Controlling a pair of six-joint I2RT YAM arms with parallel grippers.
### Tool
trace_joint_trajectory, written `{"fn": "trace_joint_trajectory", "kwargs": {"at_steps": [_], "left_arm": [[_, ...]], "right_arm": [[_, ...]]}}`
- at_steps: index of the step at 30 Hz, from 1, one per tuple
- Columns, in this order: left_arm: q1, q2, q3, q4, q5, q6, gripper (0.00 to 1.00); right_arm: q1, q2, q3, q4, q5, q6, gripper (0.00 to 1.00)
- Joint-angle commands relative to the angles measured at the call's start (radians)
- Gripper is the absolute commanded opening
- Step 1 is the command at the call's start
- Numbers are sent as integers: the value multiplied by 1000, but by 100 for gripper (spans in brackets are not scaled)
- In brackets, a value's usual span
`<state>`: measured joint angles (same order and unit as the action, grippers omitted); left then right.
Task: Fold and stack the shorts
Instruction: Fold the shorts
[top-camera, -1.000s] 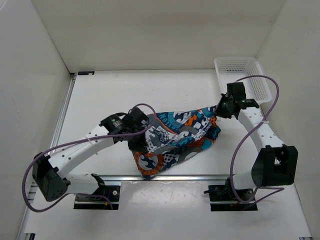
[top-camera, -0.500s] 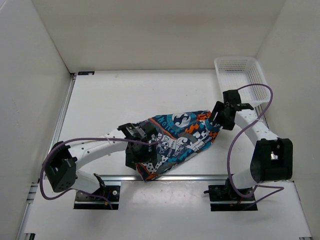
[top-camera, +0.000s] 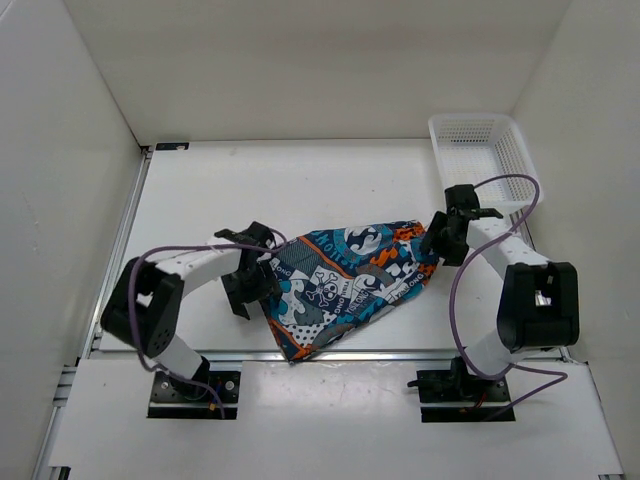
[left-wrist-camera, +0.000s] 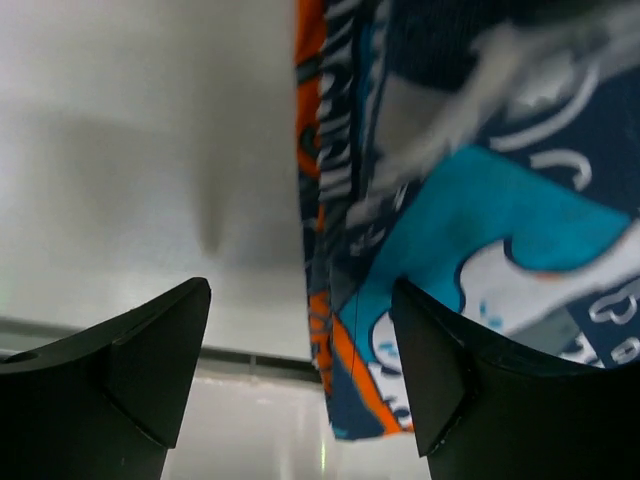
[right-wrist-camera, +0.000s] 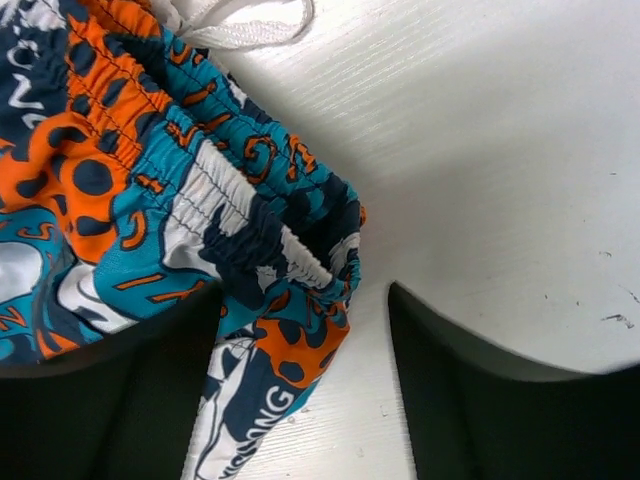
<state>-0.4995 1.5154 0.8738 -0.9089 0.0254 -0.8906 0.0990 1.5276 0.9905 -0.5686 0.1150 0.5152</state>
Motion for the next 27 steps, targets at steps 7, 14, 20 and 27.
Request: {"fn": "trace_joint_trajectory", "kwargs": {"at_steps": [7,14,20,27], "left_arm": [[67,262,151,102,36,87,36],[220,400,345,82,13,168,10],[294,480,630,-68,-120,215,11],[328,425,728,-134,-151,283,94]], "right_arm": [[-7,28,-70,75,-116,22,55],[28,5,-164,121,-247,55,53],[79,-110,-176,41,-181,55,79],[18,-184,-162,35,-182,19,84]]}}
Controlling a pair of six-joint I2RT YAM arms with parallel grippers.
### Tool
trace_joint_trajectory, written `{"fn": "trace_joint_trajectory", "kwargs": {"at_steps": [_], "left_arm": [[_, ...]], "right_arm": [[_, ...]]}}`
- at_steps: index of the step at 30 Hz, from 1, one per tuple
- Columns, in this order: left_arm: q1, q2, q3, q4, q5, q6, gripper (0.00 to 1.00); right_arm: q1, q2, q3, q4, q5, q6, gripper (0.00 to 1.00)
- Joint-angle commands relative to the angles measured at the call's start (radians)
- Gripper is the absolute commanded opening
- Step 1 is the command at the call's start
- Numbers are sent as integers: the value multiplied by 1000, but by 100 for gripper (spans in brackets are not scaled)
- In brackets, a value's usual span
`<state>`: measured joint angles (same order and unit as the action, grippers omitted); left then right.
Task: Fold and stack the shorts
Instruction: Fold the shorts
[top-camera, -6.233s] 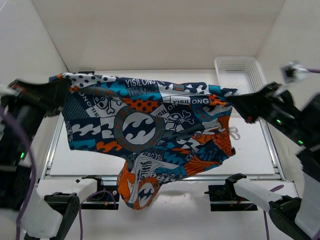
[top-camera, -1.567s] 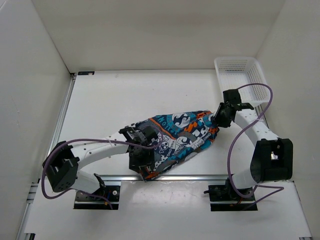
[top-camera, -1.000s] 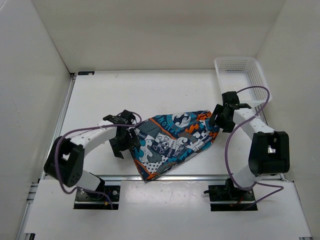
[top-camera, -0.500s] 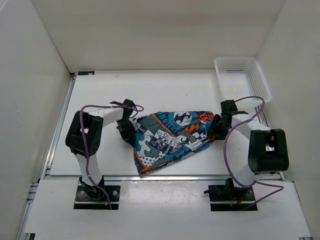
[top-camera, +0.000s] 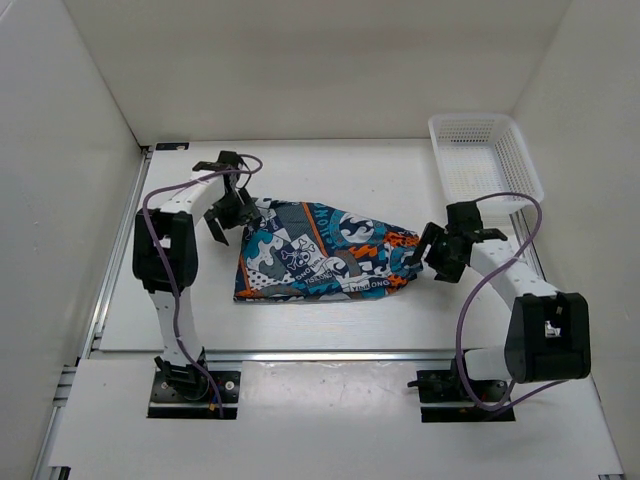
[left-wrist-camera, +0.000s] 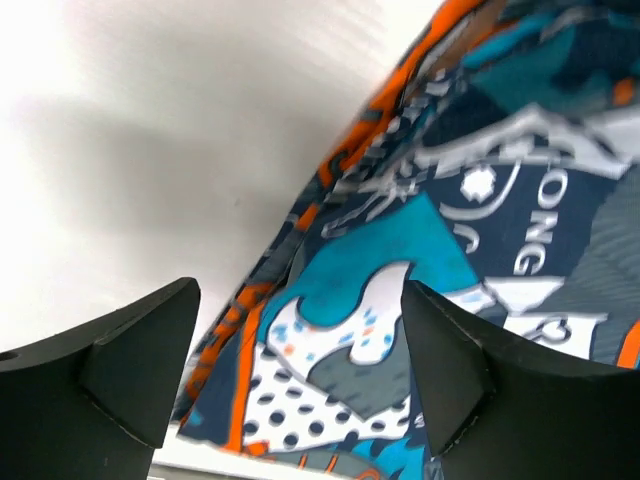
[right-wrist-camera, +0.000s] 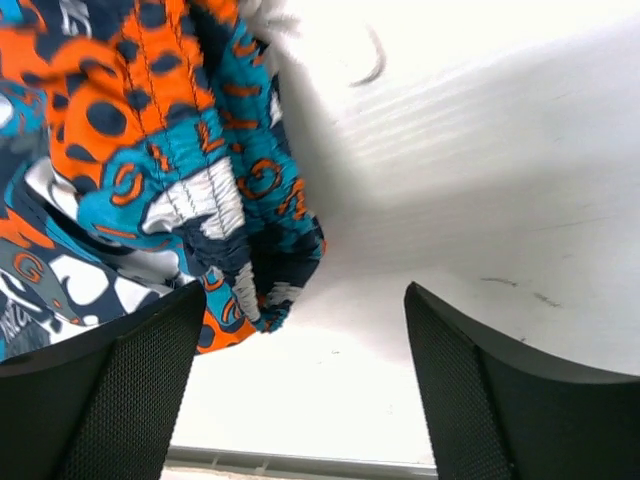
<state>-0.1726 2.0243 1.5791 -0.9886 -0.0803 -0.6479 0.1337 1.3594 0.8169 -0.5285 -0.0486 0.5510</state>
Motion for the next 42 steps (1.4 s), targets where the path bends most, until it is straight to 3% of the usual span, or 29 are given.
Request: {"fn": "trace_joint_trajectory", "kwargs": {"at_steps": [1,4,10,13,18,23,27,32,34,39,42], "left_arm": [[1,-101,22,-55,-26,40,94],[-11,-139,1,-55,-6,40,93],[-42,-141,1,-25,27,60,85],[-51,-131,1,-15,50,60,82],[-51,-131,-8,-15,59,70,81],[-51,-131,-28,-15,59,79,81],[-51,-131,-28,-15,59,79,81],[-28,-113,-28,-4,28,99,79],[-13,-102,-28,-4,28,108,72],[-14,-53,-70,33,74,119,10],[-54,-32,-96,62,83,110,10]], "right_arm": [[-17,-5,-2,16,-48,-5,82],[-17,41,-42,114,-169,44,79],[-8,115,-113,249,-160,93,74],[-8,139,-145,326,-160,134,66],[23,178,-154,373,-88,159,39],[46,178,-136,355,-34,171,22],[55,168,-116,303,2,171,2],[55,84,-47,164,96,135,0],[55,61,-6,121,133,98,0],[55,6,89,10,214,3,0],[55,6,146,-10,234,-31,0]]}}
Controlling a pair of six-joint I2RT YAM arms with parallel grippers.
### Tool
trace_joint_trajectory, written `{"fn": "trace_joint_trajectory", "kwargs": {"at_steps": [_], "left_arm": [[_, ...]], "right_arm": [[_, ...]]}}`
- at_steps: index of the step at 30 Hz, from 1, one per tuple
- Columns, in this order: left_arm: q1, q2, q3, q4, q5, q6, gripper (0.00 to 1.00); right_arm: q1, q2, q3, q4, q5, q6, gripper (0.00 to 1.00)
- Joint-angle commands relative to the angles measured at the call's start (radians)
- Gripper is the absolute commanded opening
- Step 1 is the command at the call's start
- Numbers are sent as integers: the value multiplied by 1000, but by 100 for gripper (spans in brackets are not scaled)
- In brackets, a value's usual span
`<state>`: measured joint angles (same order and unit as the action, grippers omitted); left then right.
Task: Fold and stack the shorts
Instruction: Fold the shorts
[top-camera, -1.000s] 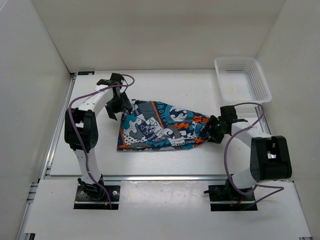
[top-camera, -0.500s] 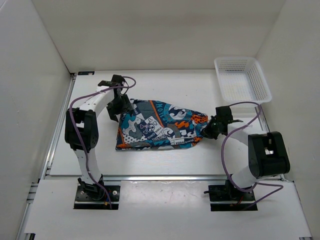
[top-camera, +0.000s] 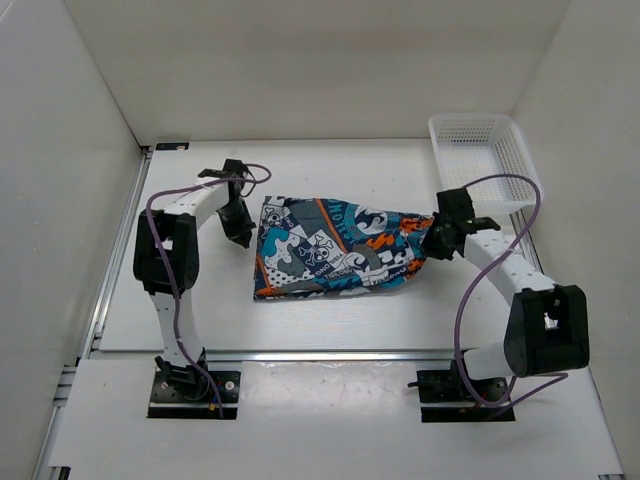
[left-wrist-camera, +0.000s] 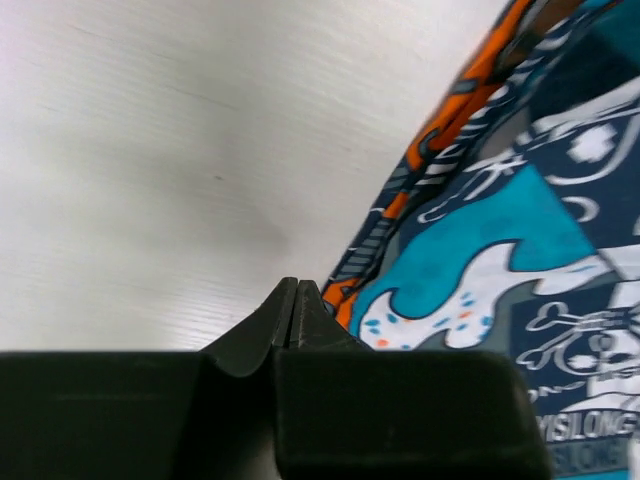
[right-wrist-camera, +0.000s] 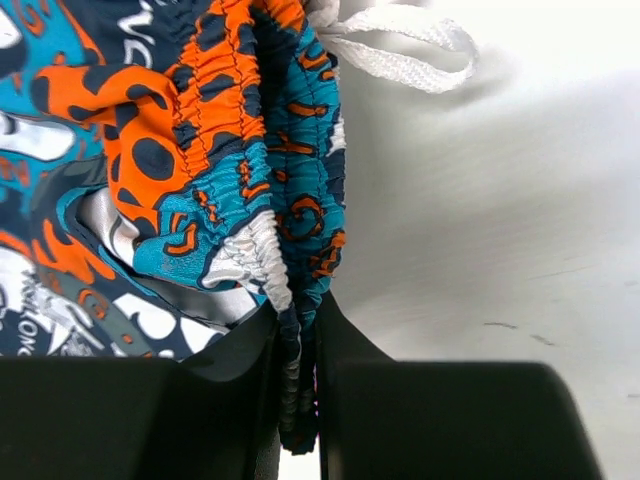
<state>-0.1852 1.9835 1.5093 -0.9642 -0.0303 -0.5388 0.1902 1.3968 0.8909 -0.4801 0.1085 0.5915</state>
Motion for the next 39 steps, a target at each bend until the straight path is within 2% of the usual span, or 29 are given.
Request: {"fn": "trace_joint_trajectory", "kwargs": {"at_steps": [1,9,12,18,26,32,39], "left_arm": [[-42,20,-26,51,33,-12,10],[-95,77,-54,99,81,-47,10],[-118,87,-63,108,90,-58,10],[-119,87,-72,128,110,-76,10],[-119,87,-72,128,110,-67,10],[-119,97,-81,128,110,-67,10],[-119,78,-100,137,101,-76,10]], "right_arm": [[-1,-32,88,-58,77,-71,0],[-1,-4,246,-143,137,-145,0],[35,34,333,-175,163,-174,0],[187,171,537,-287,290,-174,0],[471,399,870,-388,430,-183,0],[650,595,1108,-420,431,-242,0],[724,746,1293,-420,355,-289,0]]}}
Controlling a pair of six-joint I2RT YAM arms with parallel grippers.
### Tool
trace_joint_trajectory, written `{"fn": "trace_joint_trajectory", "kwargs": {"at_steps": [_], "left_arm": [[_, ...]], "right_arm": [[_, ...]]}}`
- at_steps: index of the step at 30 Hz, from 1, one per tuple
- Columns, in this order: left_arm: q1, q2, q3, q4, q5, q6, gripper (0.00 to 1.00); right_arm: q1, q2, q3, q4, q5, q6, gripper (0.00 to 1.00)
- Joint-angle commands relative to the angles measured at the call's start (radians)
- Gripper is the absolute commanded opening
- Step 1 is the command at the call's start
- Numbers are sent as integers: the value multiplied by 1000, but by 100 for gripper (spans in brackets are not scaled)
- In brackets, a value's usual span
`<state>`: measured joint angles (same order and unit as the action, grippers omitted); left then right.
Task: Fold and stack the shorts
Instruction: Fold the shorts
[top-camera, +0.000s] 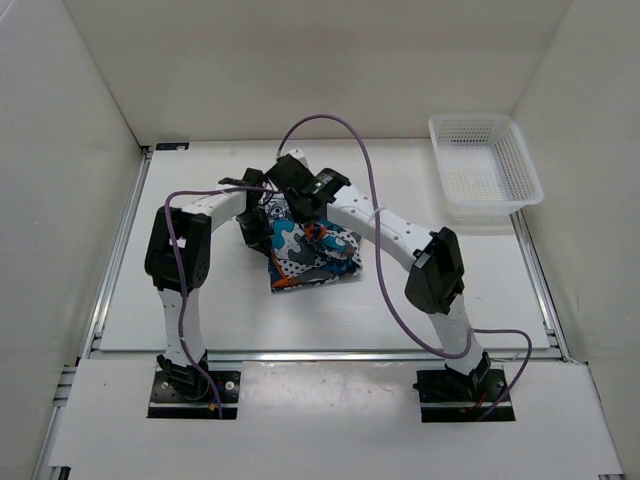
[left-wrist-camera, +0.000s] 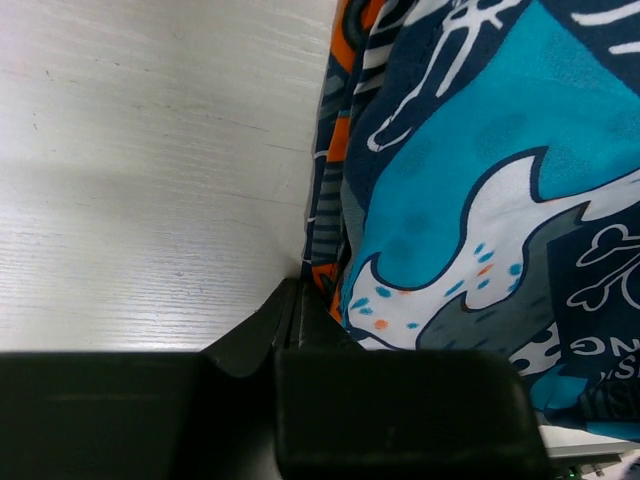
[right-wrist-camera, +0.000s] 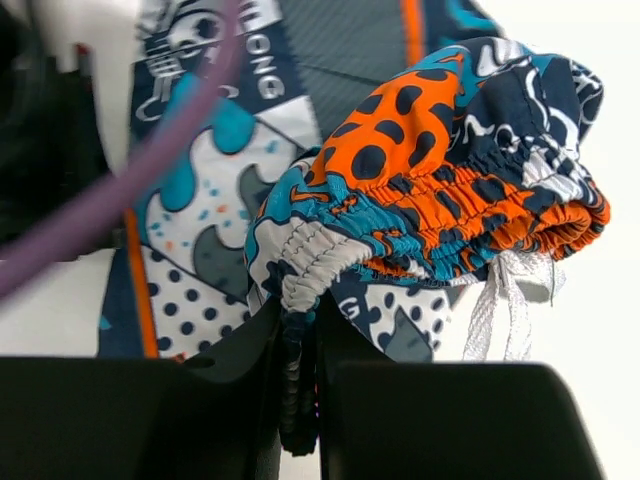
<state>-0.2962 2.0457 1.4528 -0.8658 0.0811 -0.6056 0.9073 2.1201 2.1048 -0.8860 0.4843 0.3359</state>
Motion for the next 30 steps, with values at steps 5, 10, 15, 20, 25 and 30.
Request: {"fn": "trace_joint_trajectory", "kwargs": {"at_steps": [5,10,15,20,25,30], "left_arm": [[2,-15,-64,39,-11,-10,10],[52,-42,-75,39,9,0,10],[140,-145,-94,28,80,41,28],[206,-245,-39,-44,65,88,42],[123,-259,105,-130,-29,125,28],[-10,-194,242,-141,-32,156,28]], "right_arm": [[18,66,103,16,-76,-43,0],[18,75,103,86,-203,-54,32],[9,-67,-53,252,-299,-61,78],[-113,-287,-355,364,-372,29,75],[-169,-394,-529,364,-358,64,27],[-244,-472,-693,364,-360,126,16]]}}
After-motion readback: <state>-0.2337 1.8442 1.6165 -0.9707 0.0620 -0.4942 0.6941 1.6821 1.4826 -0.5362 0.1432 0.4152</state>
